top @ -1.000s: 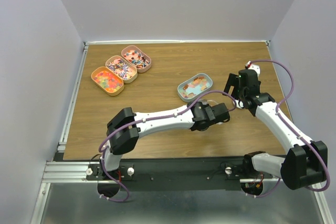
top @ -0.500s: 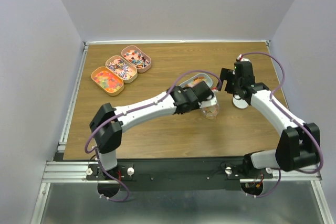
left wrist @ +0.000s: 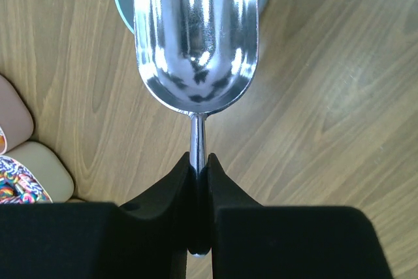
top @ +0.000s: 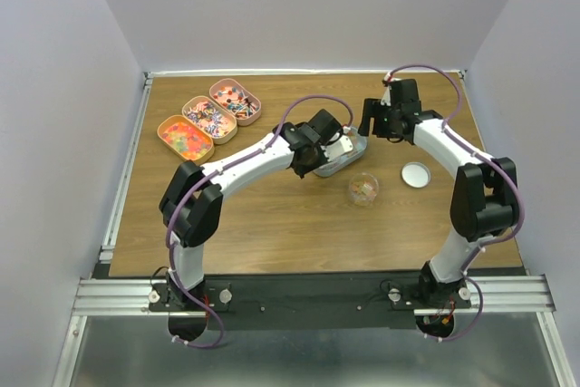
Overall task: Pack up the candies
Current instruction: Adjust the spatula.
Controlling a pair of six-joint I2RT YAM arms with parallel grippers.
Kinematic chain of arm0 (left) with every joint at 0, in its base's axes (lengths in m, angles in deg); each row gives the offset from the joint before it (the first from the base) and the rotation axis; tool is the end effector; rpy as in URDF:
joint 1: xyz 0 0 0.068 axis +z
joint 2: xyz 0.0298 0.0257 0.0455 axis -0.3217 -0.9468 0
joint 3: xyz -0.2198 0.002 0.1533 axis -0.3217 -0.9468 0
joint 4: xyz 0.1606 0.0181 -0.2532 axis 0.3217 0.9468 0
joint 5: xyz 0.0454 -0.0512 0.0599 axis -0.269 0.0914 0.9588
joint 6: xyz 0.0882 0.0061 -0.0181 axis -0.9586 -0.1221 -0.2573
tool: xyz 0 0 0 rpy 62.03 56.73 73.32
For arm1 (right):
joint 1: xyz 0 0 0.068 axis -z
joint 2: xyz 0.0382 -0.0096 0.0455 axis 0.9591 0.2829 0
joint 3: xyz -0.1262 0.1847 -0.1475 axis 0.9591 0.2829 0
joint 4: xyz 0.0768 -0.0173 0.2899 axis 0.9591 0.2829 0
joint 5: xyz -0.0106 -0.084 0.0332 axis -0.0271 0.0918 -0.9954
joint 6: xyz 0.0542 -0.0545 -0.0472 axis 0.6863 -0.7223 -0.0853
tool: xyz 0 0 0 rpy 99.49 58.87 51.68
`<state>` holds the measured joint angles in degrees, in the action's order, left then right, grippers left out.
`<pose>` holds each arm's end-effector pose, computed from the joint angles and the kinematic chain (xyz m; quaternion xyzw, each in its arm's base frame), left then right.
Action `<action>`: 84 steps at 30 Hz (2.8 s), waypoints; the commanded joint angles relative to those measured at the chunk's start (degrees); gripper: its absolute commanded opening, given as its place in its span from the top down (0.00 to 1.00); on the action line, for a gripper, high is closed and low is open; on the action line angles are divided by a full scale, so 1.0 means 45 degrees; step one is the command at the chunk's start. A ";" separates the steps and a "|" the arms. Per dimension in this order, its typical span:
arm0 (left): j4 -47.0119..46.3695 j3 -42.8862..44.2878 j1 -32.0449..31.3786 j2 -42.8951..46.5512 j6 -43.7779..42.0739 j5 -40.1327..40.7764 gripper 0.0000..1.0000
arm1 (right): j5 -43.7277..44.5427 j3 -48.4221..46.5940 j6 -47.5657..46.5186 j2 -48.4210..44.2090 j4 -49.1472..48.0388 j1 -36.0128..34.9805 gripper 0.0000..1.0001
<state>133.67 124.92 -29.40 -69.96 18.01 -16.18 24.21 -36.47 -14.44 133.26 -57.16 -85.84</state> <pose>0.3130 -0.3310 0.2006 0.5215 0.8155 0.0132 0.2507 0.4397 0.0996 0.1877 0.0034 0.9240 0.1081 0.3667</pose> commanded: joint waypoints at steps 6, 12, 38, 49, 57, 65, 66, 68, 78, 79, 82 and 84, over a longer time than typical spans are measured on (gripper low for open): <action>0.1859 0.2381 0.0214 -0.1679 0.0252 -0.0006 1.00 | -0.2309 -0.1415 -0.1377 0.1519 -0.0014 0.0110 0.25; 0.2467 0.3086 0.0273 -0.2383 0.0721 -0.0317 1.00 | -0.2662 -0.1767 -0.1807 0.2281 -0.0014 0.0091 0.30; 0.0440 0.1764 0.1697 -0.1021 0.1191 -0.3715 1.00 | -0.3772 -0.1708 -0.2102 0.1540 -0.0210 0.0149 0.40; -0.1789 -0.0370 0.2285 0.0390 0.0898 -0.5512 1.00 | -0.6277 -0.1221 0.0144 0.0348 -0.0248 0.0462 0.32; -0.2747 -0.1172 0.2324 0.1249 0.0605 -0.6295 1.00 | -0.7641 -0.0986 0.0575 0.0953 -0.0307 0.0520 0.32; -0.3118 -0.1250 0.2421 0.1444 0.0507 -0.6510 1.00 | -0.8442 -0.0498 0.0439 0.1344 -0.0288 0.0618 0.32; -0.3157 -0.1269 0.2441 0.1522 0.0507 -0.6511 1.00 | -0.8598 -0.0459 0.0419 0.1363 -0.0307 0.0618 0.34; -0.3274 -0.1289 0.2460 0.1562 0.0507 -0.6530 1.00 | -0.8736 -0.0400 0.0419 0.1402 -0.0307 0.0637 0.35; -0.4211 -0.1933 0.2636 0.2245 0.0664 -0.6530 1.00 | -0.8971 -0.0147 0.0400 0.1539 -0.0346 0.0774 0.52; -0.4308 -0.1991 0.2656 0.2284 0.0663 -0.6549 1.00 | -0.9009 -0.0146 0.0419 0.1559 -0.0366 0.0813 0.53; -0.4659 -0.2265 0.2695 0.2499 0.0702 -0.6705 1.00 | -0.9068 -0.0146 0.0458 0.1617 -0.0405 0.0813 0.54; -0.4894 -0.2479 0.2753 0.2674 0.0761 -0.6764 1.00 | -0.9107 -0.0146 0.0478 0.1656 -0.0405 0.0813 0.55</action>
<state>116.47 115.28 -17.92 -61.96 21.00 -43.98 -15.99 -38.22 -12.28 139.16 -58.51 -83.00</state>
